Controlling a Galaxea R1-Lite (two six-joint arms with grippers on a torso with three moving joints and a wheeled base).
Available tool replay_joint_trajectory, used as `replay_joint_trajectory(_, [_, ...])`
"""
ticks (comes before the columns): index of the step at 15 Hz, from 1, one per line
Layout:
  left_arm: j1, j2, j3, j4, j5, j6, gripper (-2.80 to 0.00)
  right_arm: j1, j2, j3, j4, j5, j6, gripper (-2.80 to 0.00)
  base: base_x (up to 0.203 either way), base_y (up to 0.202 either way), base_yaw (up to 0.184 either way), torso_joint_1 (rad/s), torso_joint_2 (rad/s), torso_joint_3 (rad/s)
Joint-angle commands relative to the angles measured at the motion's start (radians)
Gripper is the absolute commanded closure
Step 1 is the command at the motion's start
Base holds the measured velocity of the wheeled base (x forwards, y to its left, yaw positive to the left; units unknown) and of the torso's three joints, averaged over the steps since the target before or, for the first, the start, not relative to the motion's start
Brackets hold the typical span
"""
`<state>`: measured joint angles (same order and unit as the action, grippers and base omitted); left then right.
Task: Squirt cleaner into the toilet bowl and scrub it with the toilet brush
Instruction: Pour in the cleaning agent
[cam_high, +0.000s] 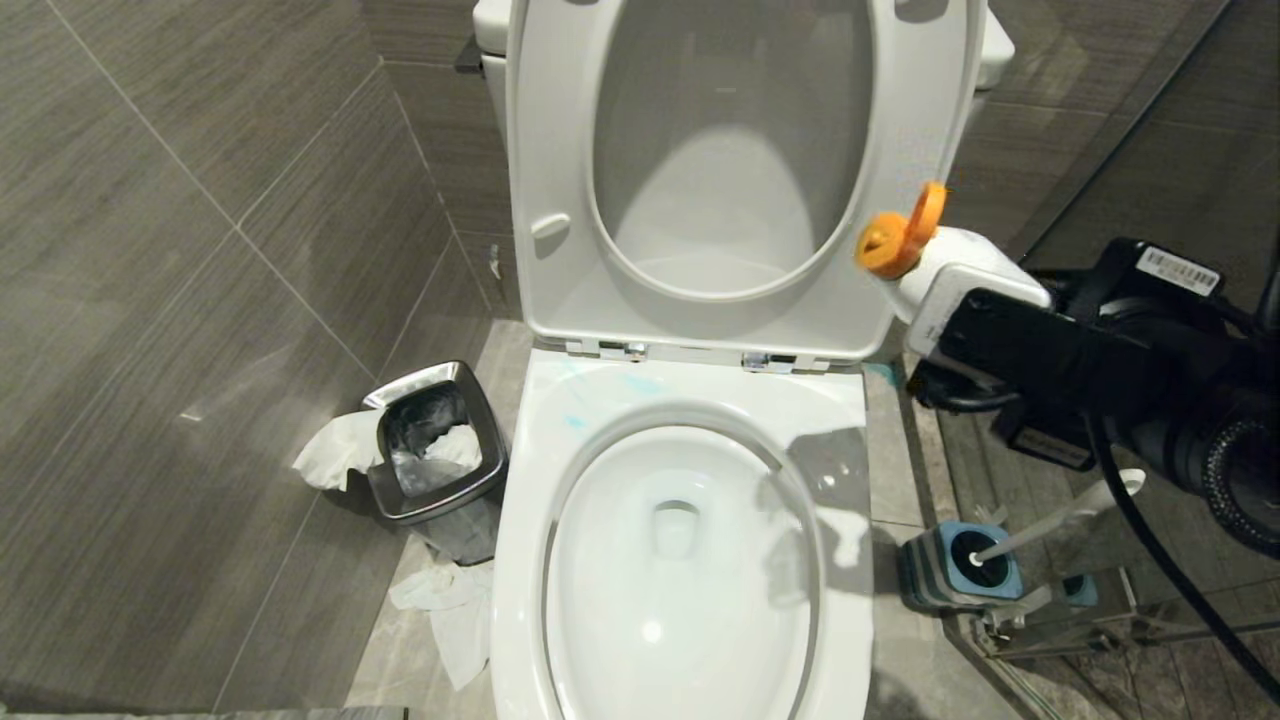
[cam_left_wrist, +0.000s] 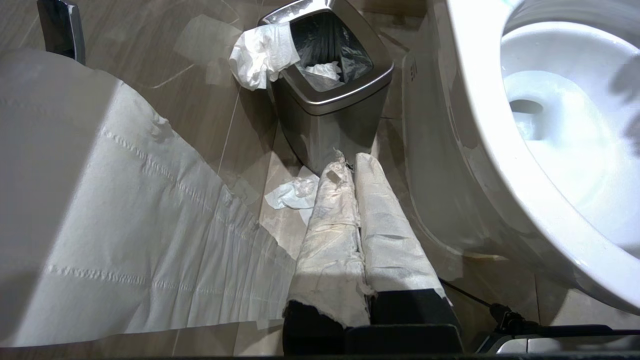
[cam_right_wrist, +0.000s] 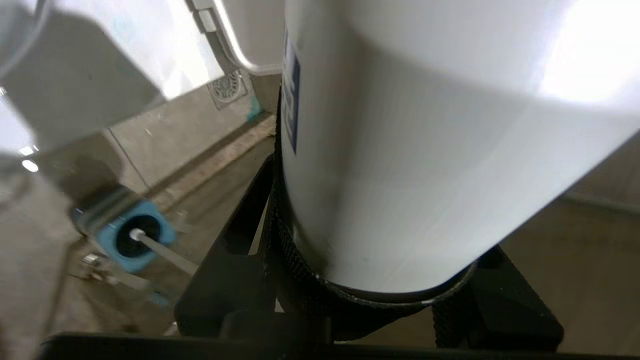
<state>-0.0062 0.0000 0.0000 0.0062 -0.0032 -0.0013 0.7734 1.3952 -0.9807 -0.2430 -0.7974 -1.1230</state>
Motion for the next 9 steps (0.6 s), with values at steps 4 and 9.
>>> replay_joint_trajectory(4, [0.0, 0.0, 0.002, 0.0, 0.0, -0.002, 0.0, 0.003, 0.058, 0.014, 0.017, 0.035, -0.219, 0.0, 0.0, 0.0, 0.0, 0.0, 0.0, 0.0])
replay_joint_trajectory(9, [0.0, 0.0, 0.002, 0.0, 0.0, -0.002, 0.0, 0.003, 0.098, -0.035, 0.048, 0.023, -0.427, 0.0, 0.0, 0.0, 0.0, 0.0, 0.0, 0.0])
